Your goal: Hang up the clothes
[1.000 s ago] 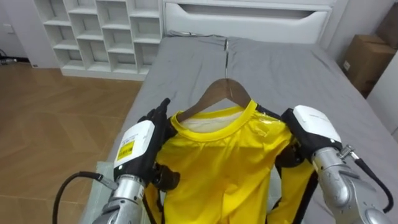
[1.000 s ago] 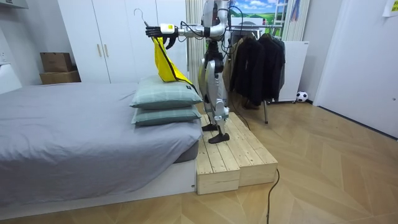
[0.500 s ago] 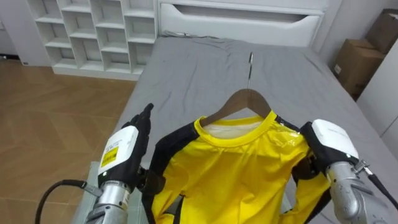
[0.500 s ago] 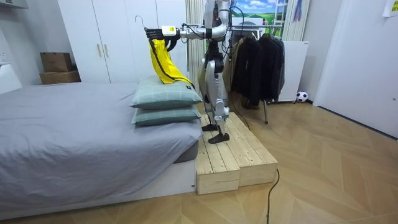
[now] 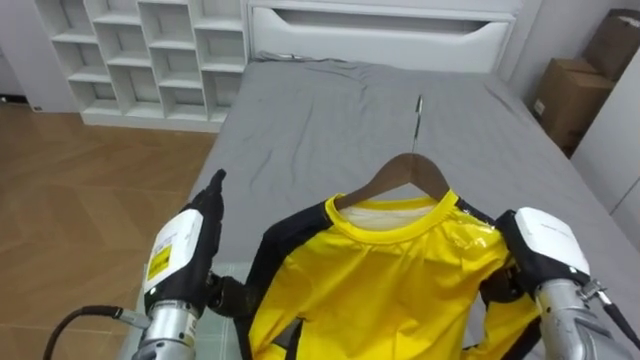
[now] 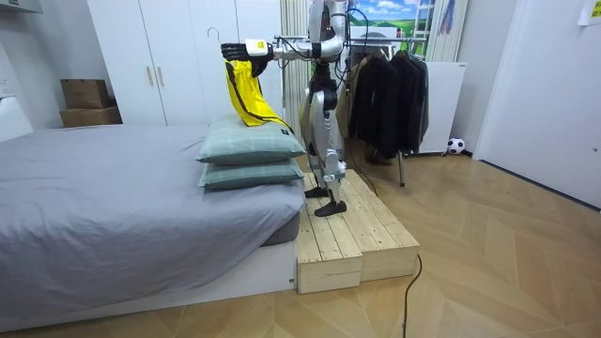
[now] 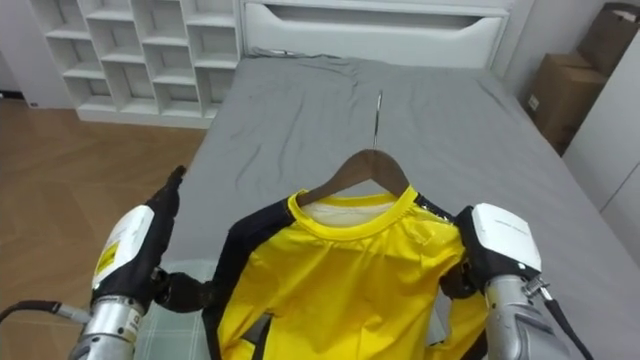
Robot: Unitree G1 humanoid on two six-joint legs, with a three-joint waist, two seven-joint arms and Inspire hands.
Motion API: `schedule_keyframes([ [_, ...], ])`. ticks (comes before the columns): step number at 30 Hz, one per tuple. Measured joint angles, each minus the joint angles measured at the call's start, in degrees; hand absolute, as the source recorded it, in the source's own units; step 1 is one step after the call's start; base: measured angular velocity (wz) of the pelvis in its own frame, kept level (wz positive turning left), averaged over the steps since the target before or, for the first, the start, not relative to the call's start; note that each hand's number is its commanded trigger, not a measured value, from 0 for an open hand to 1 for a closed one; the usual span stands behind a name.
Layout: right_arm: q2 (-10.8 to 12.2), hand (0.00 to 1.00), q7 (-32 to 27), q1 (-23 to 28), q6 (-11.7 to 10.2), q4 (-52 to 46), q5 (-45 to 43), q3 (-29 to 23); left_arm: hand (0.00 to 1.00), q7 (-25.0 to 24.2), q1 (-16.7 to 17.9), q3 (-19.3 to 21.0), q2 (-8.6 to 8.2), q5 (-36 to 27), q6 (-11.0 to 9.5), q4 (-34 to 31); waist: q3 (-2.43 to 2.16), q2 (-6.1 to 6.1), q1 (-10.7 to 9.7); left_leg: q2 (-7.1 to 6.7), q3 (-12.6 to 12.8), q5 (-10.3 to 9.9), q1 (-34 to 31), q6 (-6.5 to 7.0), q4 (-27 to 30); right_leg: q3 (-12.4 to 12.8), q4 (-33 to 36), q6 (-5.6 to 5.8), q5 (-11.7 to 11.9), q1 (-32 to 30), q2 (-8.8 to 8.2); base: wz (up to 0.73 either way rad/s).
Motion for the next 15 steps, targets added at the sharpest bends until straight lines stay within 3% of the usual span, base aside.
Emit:
schedule_keyframes([
  [6,-0.1,1.00,-2.0,3.4,0.0,-1.8,-0.4,-2.4,0.00,2.9,3.9,5.2,0.02,-6.8,-0.6,0.8,-0.10,0.73,0.5,-0.10,0.2,0.0,0.0,0.00,-0.3,0.2,-0.1,0.04,0.0,-0.2,0.01,0.00],
  [12,-0.2,1.00,-4.5,3.7,-0.3,-2.3,-0.5,-4.1,0.00,6.5,6.5,10.3,-0.31,-11.0,-1.8,4.0,-0.21,0.90,0.6,-0.04,0.2,0.0,0.1,0.00,-0.3,0.1,0.0,0.04,0.0,-0.2,0.06,0.00],
  [15,-1.5,1.00,-5.5,5.9,-0.4,-7.7,-0.6,-4.6,0.00,8.9,6.5,12.6,-0.43,-12.1,-3.2,6.7,-0.28,1.07,2.1,-0.04,0.6,0.0,0.0,0.01,-0.4,0.7,0.2,0.03,0.0,-0.6,0.12,-0.08],
])
